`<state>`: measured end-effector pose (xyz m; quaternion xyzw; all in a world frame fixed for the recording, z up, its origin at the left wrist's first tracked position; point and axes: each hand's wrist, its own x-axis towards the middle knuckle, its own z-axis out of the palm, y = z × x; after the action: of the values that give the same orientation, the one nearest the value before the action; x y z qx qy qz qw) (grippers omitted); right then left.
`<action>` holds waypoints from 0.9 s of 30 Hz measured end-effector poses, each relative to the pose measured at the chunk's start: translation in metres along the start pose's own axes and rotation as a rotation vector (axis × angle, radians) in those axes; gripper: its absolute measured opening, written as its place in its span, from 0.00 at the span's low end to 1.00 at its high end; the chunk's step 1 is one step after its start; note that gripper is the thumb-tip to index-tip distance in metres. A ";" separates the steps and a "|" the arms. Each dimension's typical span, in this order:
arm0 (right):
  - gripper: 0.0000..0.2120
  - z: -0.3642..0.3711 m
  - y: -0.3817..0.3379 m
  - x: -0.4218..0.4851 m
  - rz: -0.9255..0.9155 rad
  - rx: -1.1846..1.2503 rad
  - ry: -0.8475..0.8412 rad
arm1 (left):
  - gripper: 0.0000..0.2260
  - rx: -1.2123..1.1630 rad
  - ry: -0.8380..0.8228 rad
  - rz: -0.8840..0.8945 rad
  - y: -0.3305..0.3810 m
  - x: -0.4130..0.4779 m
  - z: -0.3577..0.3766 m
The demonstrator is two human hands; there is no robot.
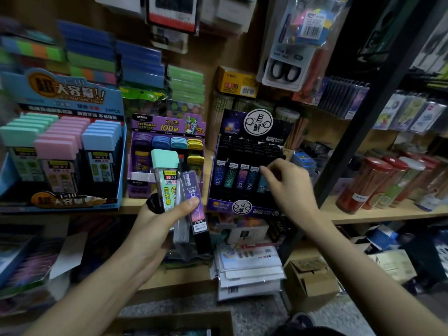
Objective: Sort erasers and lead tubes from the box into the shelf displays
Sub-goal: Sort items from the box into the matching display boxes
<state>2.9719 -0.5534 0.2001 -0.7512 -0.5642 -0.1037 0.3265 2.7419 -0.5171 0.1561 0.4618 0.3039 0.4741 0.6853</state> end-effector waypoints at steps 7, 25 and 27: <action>0.09 0.011 -0.073 -0.059 0.226 0.849 -0.602 | 0.16 0.037 -0.029 -0.010 -0.003 -0.007 0.009; 0.04 -0.009 -0.033 -0.054 0.546 1.330 -0.365 | 0.14 0.066 0.008 0.030 -0.004 0.001 -0.001; 0.03 -0.006 -0.031 -0.052 0.568 1.332 -0.268 | 0.19 0.165 -0.058 0.002 -0.013 -0.003 0.003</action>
<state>2.9265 -0.5927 0.1888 -0.5170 -0.3264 0.4425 0.6560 2.7479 -0.5226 0.1448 0.5305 0.3213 0.4347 0.6529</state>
